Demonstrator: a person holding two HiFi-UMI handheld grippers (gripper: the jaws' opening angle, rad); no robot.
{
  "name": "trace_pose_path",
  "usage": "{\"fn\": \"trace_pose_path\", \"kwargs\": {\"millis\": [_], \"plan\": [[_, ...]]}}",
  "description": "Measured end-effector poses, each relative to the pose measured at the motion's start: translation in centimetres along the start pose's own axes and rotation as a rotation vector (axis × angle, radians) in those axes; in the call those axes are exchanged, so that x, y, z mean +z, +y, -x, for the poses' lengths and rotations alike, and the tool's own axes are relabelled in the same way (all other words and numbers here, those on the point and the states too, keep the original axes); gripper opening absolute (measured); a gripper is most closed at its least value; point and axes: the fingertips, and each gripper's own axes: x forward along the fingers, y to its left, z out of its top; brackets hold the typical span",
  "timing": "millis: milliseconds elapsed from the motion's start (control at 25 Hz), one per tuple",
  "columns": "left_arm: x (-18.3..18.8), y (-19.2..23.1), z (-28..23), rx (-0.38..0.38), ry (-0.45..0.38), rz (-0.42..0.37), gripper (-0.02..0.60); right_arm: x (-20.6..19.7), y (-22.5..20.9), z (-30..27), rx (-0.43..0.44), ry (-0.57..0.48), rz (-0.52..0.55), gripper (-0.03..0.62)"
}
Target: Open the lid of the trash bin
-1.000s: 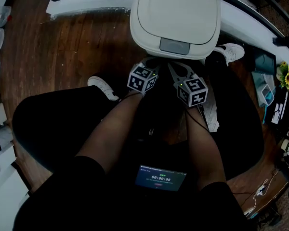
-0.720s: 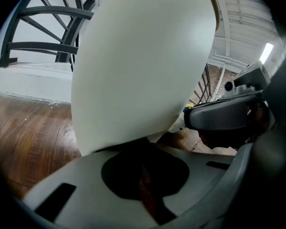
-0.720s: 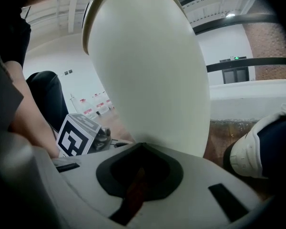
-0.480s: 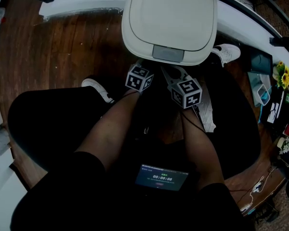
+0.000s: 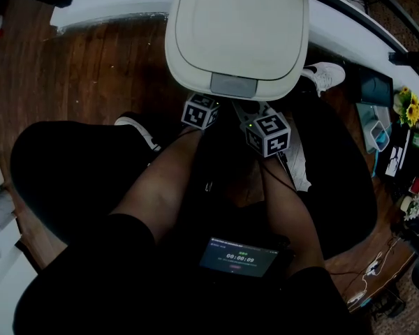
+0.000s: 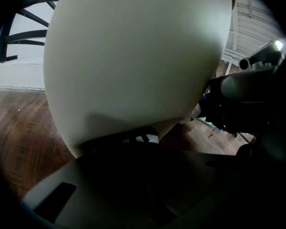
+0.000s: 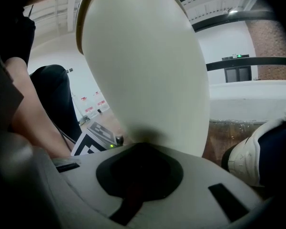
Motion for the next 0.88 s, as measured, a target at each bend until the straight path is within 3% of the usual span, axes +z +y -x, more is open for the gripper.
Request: {"fn": "trace_pose_path", "kwargs": {"millis": [160, 360, 880], "plan": [[0.7, -0.4, -0.4, 0.03, 0.009, -0.041, 0.018, -0.2, -0.1, 0.1, 0.009, 0.013, 0.023, 0.017], [0.7, -0.2, -0.6, 0.086, 0.008, 0.02, 0.018, -0.3, -0.3, 0.2, 0.008, 0.023, 0.027, 0.017], [0.7, -0.1, -0.5, 0.181, 0.045, 0.019, 0.015, -0.1, -1.0, 0.7, -0.025, 0.017, 0.014, 0.017]]}}
